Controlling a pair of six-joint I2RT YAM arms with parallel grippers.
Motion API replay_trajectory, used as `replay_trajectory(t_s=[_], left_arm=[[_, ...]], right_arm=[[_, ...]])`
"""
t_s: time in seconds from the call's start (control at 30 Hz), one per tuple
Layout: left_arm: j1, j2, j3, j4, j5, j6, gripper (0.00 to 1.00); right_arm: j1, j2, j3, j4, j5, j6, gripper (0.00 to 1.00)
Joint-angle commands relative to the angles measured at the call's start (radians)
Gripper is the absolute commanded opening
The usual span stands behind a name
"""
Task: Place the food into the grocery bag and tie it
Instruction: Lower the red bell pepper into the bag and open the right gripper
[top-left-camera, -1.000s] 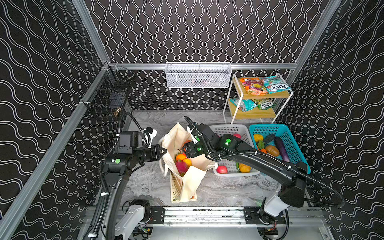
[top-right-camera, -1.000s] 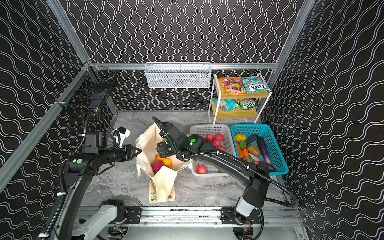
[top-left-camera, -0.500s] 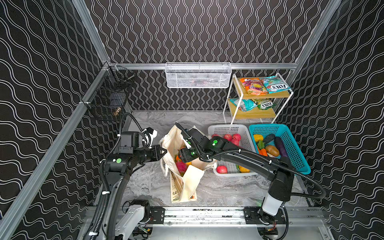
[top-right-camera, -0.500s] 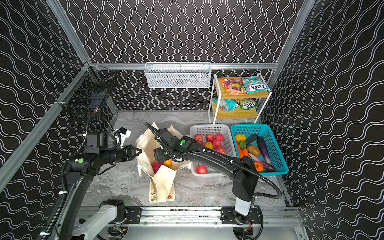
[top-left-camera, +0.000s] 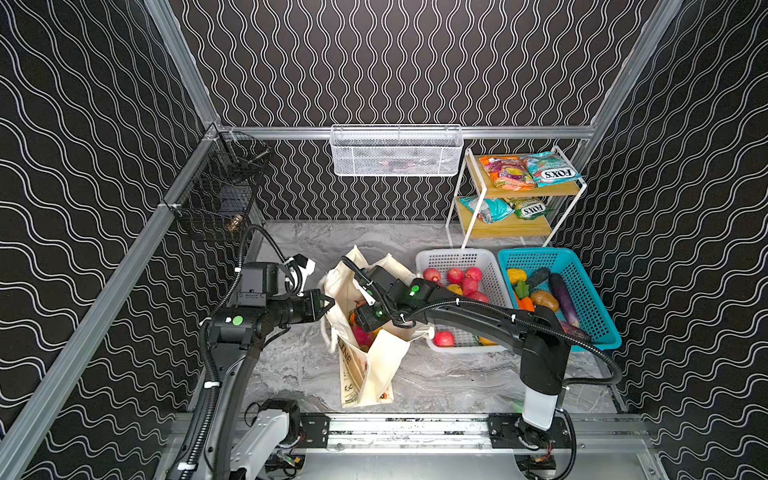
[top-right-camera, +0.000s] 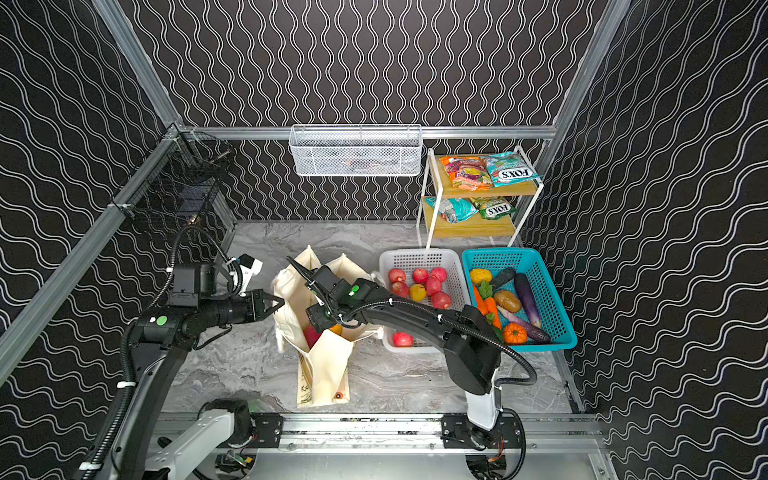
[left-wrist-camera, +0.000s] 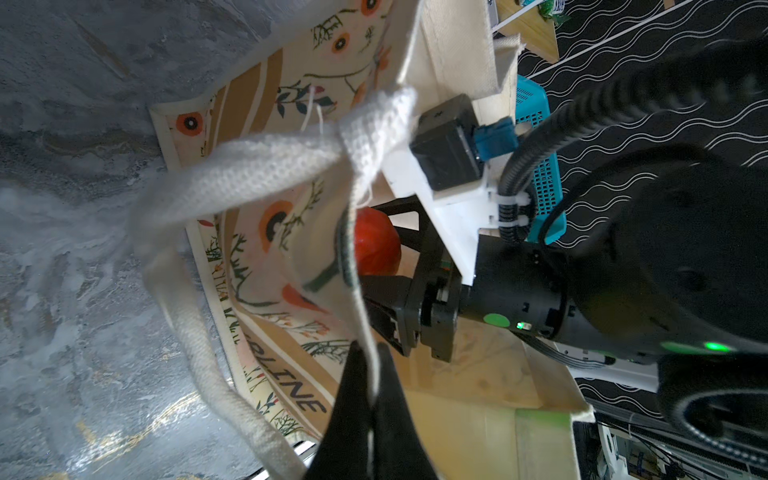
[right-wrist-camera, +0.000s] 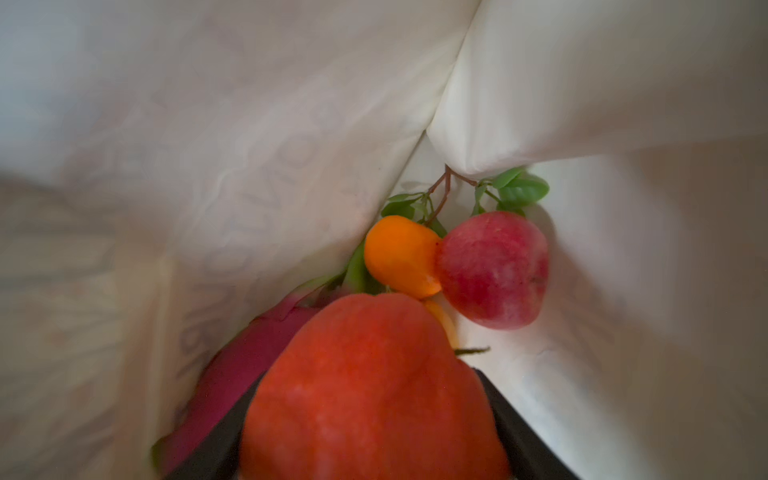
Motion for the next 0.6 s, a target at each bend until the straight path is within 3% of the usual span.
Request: replay_trajectory(t_s=[0.0,0.57], left_arm=[[0.001,-0.006,0.015,0.006,0.023,0.020,0.00],[0.001,-0.005,0.008,0.013,0.012,0.024,0.00]], right_arm=[[0.002,0.042,-0.010,0.013,-0.013,-0.022,0.51],[-0.098,0.106,-0.003,-0.180,0.361,0.017,0.53]])
